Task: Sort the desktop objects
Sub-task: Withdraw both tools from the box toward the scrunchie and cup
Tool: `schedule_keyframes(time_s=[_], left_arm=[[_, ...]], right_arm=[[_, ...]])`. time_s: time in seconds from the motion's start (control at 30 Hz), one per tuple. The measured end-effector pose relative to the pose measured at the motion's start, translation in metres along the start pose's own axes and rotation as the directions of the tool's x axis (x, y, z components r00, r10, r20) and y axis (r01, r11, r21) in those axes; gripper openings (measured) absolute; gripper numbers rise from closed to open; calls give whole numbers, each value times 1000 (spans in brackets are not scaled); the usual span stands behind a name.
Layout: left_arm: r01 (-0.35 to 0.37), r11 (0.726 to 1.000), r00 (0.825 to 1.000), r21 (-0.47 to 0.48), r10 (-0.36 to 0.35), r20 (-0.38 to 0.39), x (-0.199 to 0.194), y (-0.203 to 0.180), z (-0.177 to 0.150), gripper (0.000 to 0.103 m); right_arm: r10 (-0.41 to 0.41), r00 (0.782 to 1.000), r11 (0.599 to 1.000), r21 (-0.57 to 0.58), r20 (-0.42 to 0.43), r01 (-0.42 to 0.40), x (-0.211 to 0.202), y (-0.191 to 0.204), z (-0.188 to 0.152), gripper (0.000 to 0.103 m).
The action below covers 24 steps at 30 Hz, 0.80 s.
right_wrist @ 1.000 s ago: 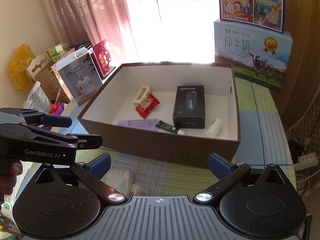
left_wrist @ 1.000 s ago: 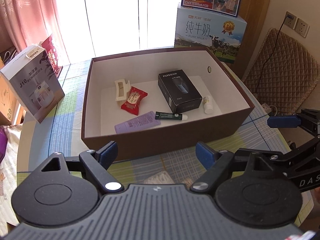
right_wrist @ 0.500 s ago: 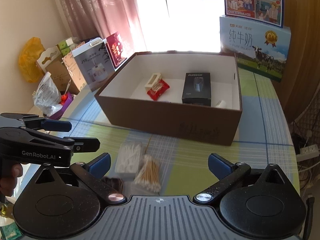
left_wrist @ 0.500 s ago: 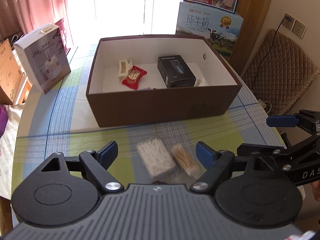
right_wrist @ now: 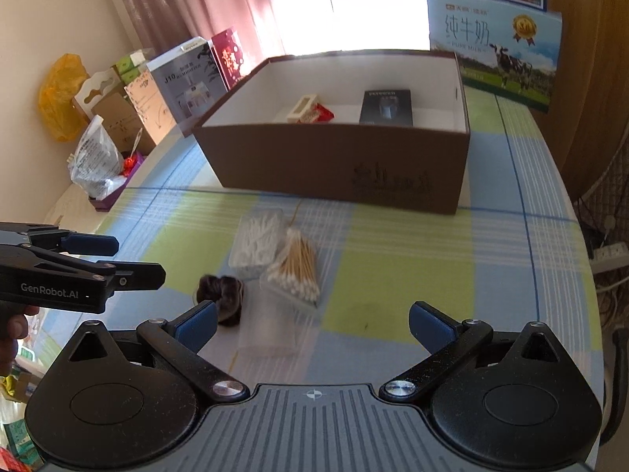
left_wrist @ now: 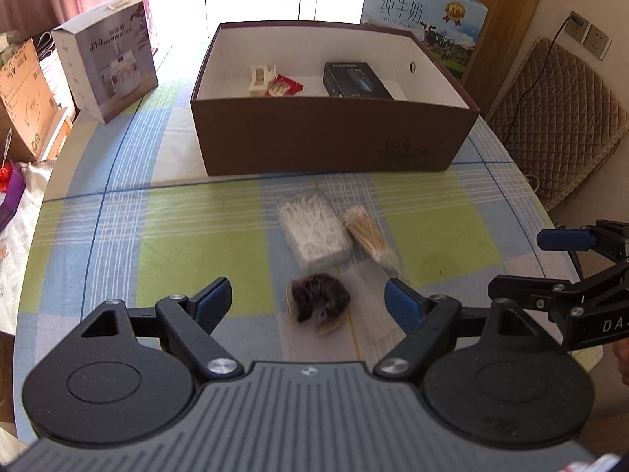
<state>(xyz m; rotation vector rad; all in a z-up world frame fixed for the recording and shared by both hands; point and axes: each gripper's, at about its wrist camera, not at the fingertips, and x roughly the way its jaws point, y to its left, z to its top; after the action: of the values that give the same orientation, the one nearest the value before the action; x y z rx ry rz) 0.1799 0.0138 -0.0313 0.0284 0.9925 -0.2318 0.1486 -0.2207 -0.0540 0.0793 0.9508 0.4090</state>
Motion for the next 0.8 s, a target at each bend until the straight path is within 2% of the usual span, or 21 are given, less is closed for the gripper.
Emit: schedule_keyframes(time_s=[0.4,0.8], left_arm=[[14,1000,998,-20,-15,-61,9,-7,-25,82],[-12,999,994,-33,8,-105,24,-3,-42,82]], right_arm=[[12,998,1000,21,-56,-11,5,-2,-30,101],[23,995,1000,17,-96,-21,23,7,-48,101]])
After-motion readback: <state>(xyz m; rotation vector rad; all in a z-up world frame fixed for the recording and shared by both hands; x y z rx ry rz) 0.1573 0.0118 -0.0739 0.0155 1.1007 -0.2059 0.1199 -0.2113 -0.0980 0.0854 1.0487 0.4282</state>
